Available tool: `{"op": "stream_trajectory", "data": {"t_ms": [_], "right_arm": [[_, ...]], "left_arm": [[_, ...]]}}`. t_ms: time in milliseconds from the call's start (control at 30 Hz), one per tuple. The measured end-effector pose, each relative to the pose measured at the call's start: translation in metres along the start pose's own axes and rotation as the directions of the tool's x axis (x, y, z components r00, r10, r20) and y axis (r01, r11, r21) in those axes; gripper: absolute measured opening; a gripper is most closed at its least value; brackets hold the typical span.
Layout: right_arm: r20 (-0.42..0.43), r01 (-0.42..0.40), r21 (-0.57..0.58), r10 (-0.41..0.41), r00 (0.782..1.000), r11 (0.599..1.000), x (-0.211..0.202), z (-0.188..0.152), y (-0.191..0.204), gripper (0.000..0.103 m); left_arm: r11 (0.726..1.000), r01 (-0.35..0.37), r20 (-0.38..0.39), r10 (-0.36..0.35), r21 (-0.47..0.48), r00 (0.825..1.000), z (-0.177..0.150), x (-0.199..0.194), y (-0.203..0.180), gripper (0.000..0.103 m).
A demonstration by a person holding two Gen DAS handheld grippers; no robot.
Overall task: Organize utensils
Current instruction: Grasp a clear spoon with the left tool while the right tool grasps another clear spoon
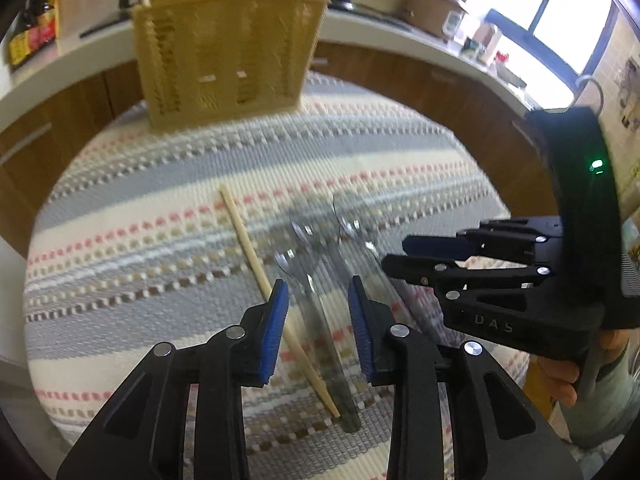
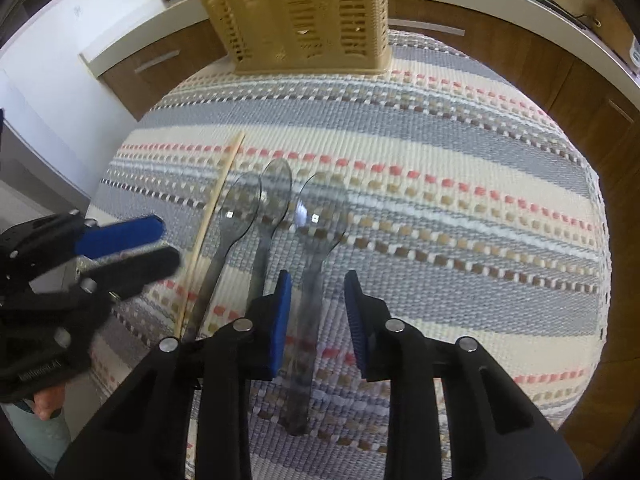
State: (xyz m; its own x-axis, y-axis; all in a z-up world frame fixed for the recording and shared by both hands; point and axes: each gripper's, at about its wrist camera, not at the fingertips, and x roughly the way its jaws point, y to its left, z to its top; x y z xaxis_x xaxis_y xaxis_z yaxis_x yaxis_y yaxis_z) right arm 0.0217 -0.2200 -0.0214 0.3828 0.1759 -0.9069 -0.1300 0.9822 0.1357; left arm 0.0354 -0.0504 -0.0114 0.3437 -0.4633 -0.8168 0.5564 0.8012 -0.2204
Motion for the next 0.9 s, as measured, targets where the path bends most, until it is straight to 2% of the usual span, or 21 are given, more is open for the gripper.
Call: {"op": "stream_trajectory", "data": {"t_ms": [233,367,500,600,700,900], "right_arm": [[-0.003,0.038,-0.044,-0.038,0.999,0.998,0.008,-0.009,0.007,0.021],[0.014,0.063,-0.081,-0.062,0.998,0.995,0.010,-0.012,0.012,0.016],[0.026,0.078,-0.109,-0.075,0.997,0.991,0.010,-0.014,0.014,0.012],[0.034,0.094,-0.104,-0.091,0.995,0.990,0.006,-0.018,0.009,0.010],[0.035,0.095,-0.075,-0.093,0.995,0.993,0.004,-0.019,0.000,0.010],[0.045,0.105,-0.012,-0.105,0.993,0.994,-0.003,-0.014,-0.025,0.010]], "left_arm": [[0.998,-0.060,-0.099,0.061,0.014,0.993,-0.004,0.031,-0.004,0.028],[0.997,-0.076,-0.127,0.079,0.027,0.989,-0.005,0.042,-0.007,0.026],[0.994,-0.103,-0.130,0.108,0.045,0.986,-0.004,0.048,-0.009,0.025],[0.986,-0.155,-0.126,0.163,0.065,0.979,-0.001,0.053,-0.015,0.013],[0.982,-0.176,-0.121,0.184,0.074,0.975,0.002,0.056,-0.018,0.012],[0.989,-0.140,-0.038,0.141,0.041,0.989,0.007,0.038,-0.018,0.010]]}}
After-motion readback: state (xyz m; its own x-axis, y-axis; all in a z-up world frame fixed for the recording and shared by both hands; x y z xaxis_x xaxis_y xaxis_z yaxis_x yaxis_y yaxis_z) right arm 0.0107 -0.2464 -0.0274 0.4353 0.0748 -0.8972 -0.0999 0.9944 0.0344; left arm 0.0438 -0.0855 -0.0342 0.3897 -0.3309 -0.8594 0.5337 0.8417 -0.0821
